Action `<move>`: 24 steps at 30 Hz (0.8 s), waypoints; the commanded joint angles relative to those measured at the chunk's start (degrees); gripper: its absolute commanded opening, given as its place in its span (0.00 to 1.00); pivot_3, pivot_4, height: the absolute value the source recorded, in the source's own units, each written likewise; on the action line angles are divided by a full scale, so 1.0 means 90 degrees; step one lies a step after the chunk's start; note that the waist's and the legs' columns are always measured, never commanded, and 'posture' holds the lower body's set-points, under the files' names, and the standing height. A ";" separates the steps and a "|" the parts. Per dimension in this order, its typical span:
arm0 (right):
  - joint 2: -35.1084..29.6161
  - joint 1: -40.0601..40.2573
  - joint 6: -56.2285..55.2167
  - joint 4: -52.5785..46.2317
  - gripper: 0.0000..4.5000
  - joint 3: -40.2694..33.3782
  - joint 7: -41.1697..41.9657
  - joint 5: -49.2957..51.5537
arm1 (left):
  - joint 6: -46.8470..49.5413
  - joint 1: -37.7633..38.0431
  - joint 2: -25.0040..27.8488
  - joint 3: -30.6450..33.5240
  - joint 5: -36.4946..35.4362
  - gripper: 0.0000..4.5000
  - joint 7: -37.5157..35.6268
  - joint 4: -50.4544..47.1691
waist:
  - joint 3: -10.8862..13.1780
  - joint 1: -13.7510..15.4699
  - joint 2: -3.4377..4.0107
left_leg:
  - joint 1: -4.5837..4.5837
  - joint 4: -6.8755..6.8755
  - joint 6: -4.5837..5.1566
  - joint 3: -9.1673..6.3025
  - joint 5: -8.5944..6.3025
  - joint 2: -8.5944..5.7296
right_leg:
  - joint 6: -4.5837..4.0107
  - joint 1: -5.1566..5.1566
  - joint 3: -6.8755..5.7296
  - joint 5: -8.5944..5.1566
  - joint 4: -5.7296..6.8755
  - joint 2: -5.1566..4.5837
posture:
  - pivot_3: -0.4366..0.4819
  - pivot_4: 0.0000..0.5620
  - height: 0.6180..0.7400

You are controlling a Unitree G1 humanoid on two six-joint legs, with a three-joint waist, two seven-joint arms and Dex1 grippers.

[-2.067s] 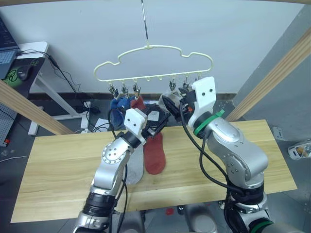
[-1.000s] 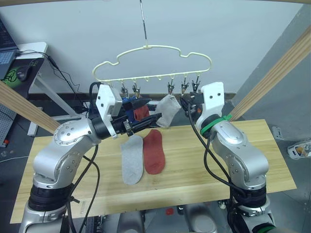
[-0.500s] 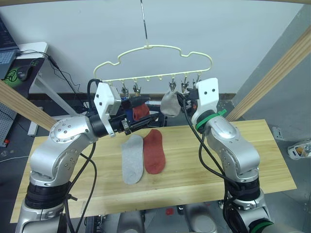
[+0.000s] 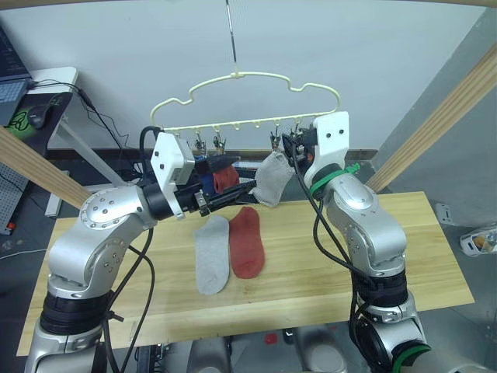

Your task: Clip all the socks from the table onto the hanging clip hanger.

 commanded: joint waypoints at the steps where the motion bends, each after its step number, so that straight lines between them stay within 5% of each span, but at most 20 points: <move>1: 0.0096 -0.0146 -0.0258 -0.0058 0.43 -0.0049 0.0003 0.0026 | 0.0007 -0.0035 0.0073 0.0056 -0.0003 0.71 0.0044 -0.0313 | 0.0000 0.0007 0.0000 | 0.0000 0.0001 0.0000 0.0000 0.0000 0.0000 | 0.0000 0.0000 0.0000 0.0000 0.0000 0.0000 | 0.31 0.47 1.00; 24: 0.0301 -0.0335 -0.0581 0.0316 0.39 -0.0061 0.0097 0.0076 | 0.0013 0.0156 0.0113 0.0093 0.0017 0.71 0.0065 -0.0371 | -0.0003 0.0140 0.0000 | 0.0000 0.0008 0.0000 -0.0001 0.0000 0.0000 | -0.0002 0.0000 -0.0003 0.0001 0.0007 -0.0002 | 0.32 0.46 1.00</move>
